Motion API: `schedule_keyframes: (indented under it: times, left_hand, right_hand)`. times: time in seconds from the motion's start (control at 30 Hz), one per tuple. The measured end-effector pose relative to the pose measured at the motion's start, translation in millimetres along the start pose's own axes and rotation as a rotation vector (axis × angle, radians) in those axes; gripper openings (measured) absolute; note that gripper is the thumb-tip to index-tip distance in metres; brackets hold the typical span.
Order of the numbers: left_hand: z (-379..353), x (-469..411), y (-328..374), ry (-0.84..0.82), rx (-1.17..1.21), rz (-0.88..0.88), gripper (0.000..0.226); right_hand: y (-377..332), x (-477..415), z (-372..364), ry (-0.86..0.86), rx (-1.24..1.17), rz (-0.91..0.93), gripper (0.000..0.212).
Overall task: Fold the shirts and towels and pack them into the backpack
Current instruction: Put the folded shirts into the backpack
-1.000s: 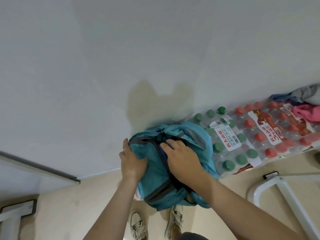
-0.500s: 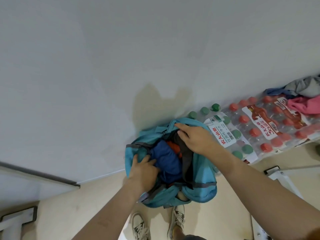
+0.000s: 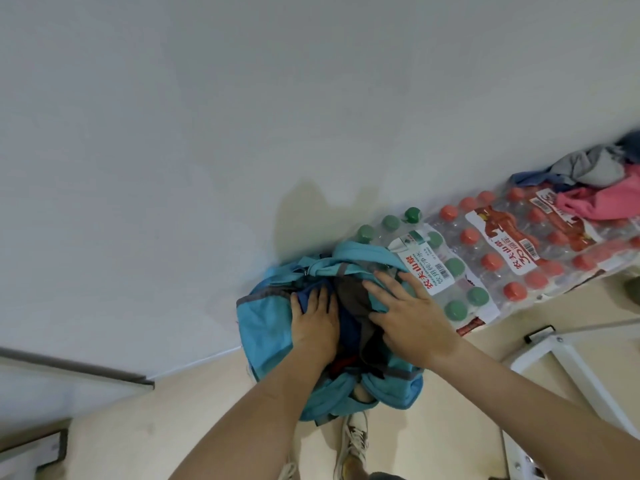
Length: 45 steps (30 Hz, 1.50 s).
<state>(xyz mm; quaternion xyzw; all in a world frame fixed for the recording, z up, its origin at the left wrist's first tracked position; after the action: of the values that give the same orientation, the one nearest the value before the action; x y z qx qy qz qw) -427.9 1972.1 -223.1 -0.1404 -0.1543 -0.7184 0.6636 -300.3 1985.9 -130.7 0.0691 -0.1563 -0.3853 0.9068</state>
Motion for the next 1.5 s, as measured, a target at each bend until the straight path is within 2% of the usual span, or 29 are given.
schedule_keyframes:
  times: [0.1,0.23,0.33,0.43,0.6,0.73,0.83,1.03,1.13,1.23,1.4,1.5]
  left_hand:
    - [13,14,-15,0.104,0.111,0.007,0.093]
    - [37,55,-31,0.318,0.568,-0.002,0.054]
    - [60,79,-21,0.414,0.7,-0.015,0.042]
    - [82,90,-3,0.474,0.754,-0.043,0.032]
    - [126,98,41,0.519,0.729,-0.115,0.022]
    - [165,91,98,0.561,0.725,-0.18,0.022]
    - [193,77,156,0.585,0.738,-0.225,0.023]
    - [244,39,278,0.626,0.64,-0.366,0.027]
    - [258,15,327,0.621,0.574,-0.418,0.037]
    - [266,-13,366,0.58,0.501,-0.454,0.037]
    - [282,-68,409,0.528,0.451,-0.47,0.03]
    - [287,-119,425,0.487,0.481,-0.446,0.032]
  right_hand:
    - [5,2,-1,0.04,-0.044,0.027,0.038]
    - [7,9,4,0.069,-0.139,-0.006,0.023]
    - [10,25,10,0.088,-0.279,-0.015,0.032]
    - [25,48,25,0.186,-0.496,-0.086,0.044]
    - [81,94,38,0.406,-0.91,-0.348,0.042]
    - [139,134,41,0.579,-1.195,-0.446,0.033]
    - [190,167,25,0.594,-1.366,-0.533,0.032]
    - [301,233,-13,0.599,-1.54,-0.661,0.028]
    - [349,265,-34,0.685,-1.803,-0.838,0.025]
    - [389,288,-51,0.769,-2.039,-0.927,0.022]
    - [439,292,-83,0.789,-2.136,-0.98,0.022]
    - [465,274,-95,0.711,-1.898,-0.964,0.016]
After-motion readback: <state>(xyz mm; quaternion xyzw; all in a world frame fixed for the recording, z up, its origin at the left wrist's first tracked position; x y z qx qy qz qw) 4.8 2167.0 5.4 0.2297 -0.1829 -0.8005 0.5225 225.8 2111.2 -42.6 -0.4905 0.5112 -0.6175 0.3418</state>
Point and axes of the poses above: each hand's wrist, its own x-axis away from the middle knuckle, its own z-axis out of the back of the hand, y = z × x, the point moved 5 cm from there along -x, towards the middle knuckle, and after that the axes turned 3 degrees about -x, right-handed, at the moved point
